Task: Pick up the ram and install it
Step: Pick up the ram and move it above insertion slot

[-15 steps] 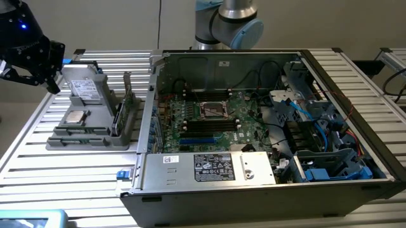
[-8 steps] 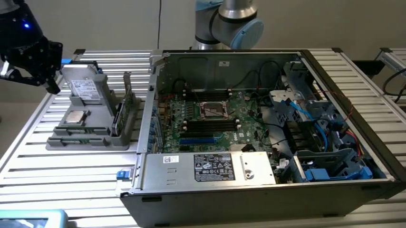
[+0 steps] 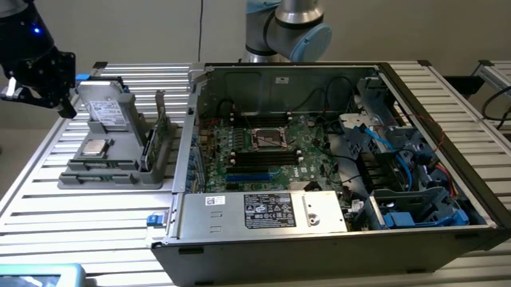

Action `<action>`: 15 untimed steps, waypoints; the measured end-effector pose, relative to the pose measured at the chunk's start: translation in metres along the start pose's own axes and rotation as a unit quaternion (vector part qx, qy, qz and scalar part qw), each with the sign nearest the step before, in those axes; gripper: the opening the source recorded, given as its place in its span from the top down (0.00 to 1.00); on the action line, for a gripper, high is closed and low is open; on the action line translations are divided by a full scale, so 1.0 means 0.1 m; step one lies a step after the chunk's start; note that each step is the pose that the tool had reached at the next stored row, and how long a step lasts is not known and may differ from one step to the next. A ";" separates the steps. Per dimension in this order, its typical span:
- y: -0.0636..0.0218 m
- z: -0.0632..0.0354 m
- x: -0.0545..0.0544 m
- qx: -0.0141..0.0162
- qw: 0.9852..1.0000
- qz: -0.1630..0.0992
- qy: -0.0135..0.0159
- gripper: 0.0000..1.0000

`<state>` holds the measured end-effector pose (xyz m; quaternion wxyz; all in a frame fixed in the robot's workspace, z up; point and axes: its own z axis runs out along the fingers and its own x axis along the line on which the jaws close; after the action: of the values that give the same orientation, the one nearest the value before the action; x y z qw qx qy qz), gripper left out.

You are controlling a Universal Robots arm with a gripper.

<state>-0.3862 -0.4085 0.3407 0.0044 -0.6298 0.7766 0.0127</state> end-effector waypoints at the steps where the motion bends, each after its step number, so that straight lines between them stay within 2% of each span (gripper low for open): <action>1: 0.000 0.000 0.00 0.001 1.000 -0.009 0.000 0.89; 6: 0.001 0.000 0.00 0.000 0.999 -0.050 0.000 0.89; 15: 0.000 0.000 0.00 -0.001 0.995 -0.098 0.001 0.89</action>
<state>-0.3862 -0.4086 0.3407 0.0045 -0.7030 0.7111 0.0121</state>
